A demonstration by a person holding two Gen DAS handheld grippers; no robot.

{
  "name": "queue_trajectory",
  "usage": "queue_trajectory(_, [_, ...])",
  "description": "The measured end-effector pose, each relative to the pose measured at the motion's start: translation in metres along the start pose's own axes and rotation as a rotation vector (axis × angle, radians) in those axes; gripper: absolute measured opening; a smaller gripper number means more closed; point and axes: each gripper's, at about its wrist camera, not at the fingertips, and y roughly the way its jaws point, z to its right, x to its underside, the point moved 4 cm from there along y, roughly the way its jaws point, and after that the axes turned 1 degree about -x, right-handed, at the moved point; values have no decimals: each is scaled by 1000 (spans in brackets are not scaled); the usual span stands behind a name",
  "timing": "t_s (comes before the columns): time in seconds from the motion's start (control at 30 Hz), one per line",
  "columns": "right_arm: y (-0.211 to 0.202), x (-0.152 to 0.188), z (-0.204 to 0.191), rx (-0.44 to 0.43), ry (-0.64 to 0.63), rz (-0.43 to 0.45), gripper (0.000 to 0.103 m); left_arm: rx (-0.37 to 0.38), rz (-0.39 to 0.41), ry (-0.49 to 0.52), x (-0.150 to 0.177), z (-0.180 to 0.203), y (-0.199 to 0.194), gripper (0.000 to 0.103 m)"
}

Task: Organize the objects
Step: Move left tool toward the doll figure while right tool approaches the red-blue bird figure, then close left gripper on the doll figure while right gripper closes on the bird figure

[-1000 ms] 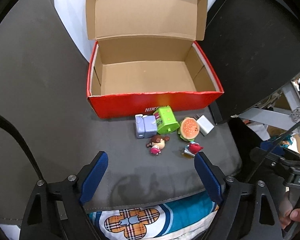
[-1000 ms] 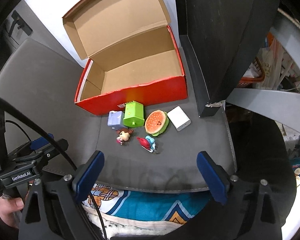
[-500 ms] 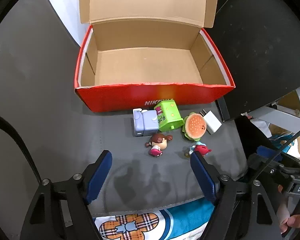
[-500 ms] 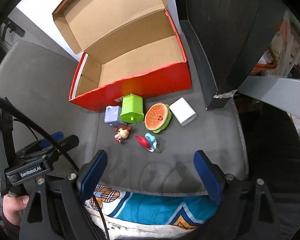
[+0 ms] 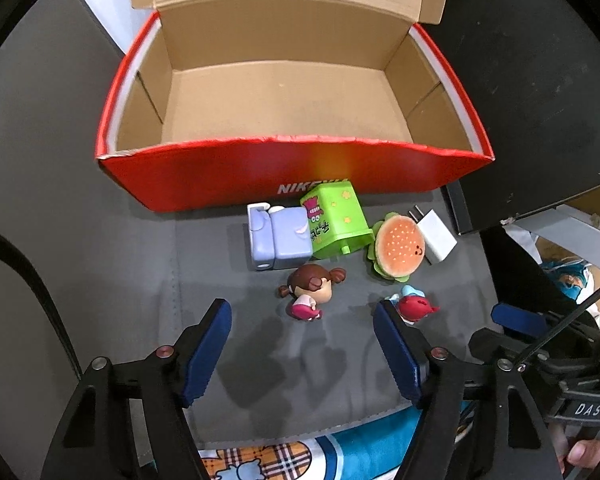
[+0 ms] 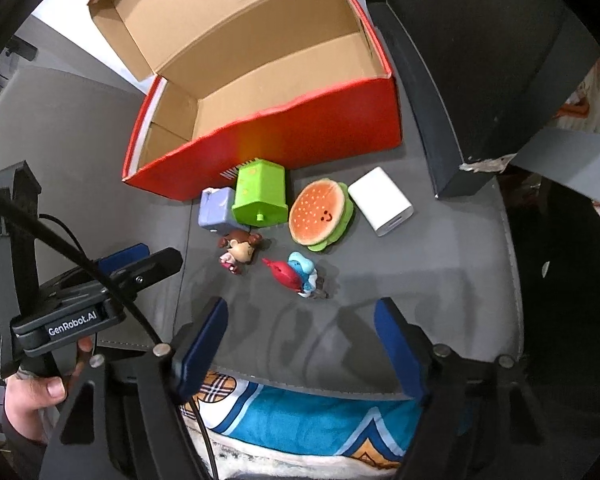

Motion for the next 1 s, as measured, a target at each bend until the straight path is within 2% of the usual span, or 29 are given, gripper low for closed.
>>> queue_trajectory(0.07, [12,-6,0,-12,62,-21,73,-6,-10,-22,-1,0,8,72])
queue_trajectory(0.23, [26,-7,-1,-12,67,-45,72,-13,-34,-59,-3,-1,26,68])
queue_trajectory(0.33, [36,-10,-1,-22,76,-67,66,-13,-47,-72,-4,-2,36,67])
queue_trajectory(0.8, [65,-16,0,-16,94,-125,66,-22,-85,-190,-9,-10,69,61])
queue_trajectory(1.0, [74,-20,-1,-11,90,-133,66,-21,-95,-241,-9,-14,78,52])
